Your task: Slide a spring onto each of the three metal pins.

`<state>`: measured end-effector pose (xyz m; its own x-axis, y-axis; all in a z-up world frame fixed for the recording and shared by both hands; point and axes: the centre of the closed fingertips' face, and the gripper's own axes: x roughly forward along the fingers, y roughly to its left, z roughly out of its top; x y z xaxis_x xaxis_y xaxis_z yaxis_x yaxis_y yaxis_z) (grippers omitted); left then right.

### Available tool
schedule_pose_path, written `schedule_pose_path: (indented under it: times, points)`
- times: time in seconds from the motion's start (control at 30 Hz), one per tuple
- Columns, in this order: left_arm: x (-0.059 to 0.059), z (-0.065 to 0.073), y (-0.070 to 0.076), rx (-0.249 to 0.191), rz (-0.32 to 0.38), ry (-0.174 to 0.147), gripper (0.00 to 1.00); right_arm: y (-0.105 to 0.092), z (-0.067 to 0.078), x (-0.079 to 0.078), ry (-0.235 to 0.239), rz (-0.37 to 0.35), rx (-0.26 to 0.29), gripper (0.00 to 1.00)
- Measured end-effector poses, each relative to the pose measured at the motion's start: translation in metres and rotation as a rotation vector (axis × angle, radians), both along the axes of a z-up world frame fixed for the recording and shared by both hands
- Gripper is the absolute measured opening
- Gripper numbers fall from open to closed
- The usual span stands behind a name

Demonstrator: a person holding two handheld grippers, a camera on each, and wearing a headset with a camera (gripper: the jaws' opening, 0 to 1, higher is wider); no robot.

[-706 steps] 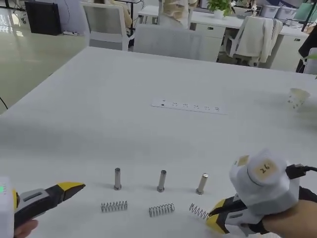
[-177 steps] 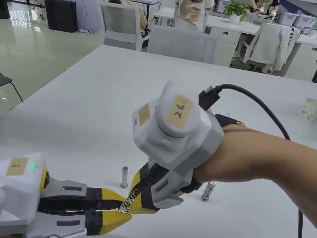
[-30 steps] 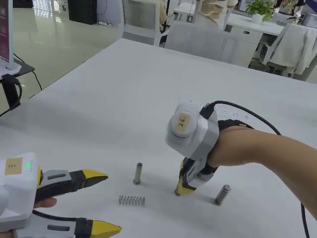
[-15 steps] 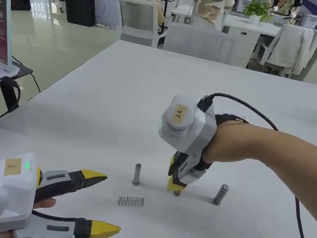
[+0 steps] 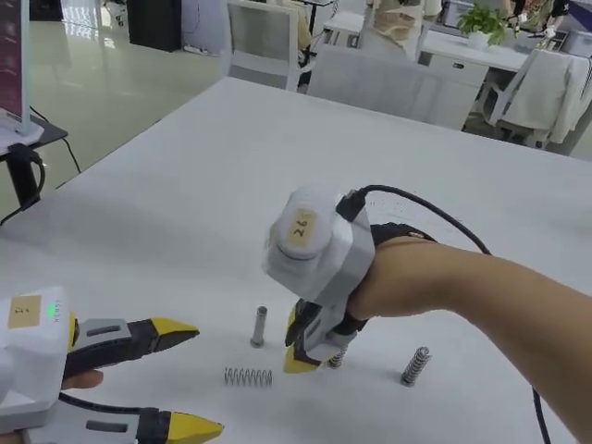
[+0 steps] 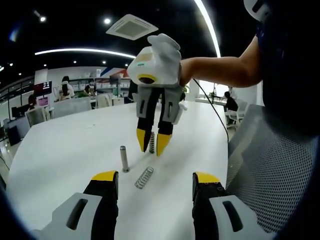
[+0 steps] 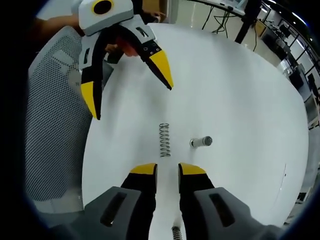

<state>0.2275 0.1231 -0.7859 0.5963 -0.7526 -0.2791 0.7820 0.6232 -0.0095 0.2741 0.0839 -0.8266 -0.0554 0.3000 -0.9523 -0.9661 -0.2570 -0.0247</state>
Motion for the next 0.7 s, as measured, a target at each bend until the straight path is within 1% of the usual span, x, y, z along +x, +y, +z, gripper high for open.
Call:
schedule_pose_path:
  times: [0.07, 0.17, 0.23, 0.3, 0.47, 0.53, 0.7]
  points:
    - [0.0, 0.0, 0.0, -0.001, 0.0, 0.0, 0.54, 0.002, -0.004, -0.002, 0.006, 0.004, -0.003, 0.14]
    - [0.0, 0.0, 0.001, -0.003, 0.002, 0.0, 0.54, 0.005, -0.009, -0.003, 0.002, 0.014, -0.008, 0.13]
    - [0.0, 0.0, 0.001, -0.004, 0.004, 0.0, 0.54, 0.006, -0.013, -0.003, 0.012, 0.007, -0.013, 0.13]
    - [0.0, 0.0, 0.002, -0.003, 0.005, 0.001, 0.54, 0.007, -0.017, -0.002, 0.005, 0.01, -0.018, 0.12]
    - [-0.002, -0.001, 0.005, 0.001, 0.01, 0.007, 0.54, 0.01, -0.021, -0.003, 0.017, 0.007, -0.015, 0.12]
    - [-0.002, -0.001, 0.007, 0.003, 0.011, 0.007, 0.54, 0.011, -0.023, -0.002, 0.01, 0.011, -0.014, 0.11]
    - [-0.003, -0.001, 0.008, 0.007, 0.012, 0.009, 0.54, 0.013, -0.028, -0.003, 0.013, 0.01, -0.015, 0.11]
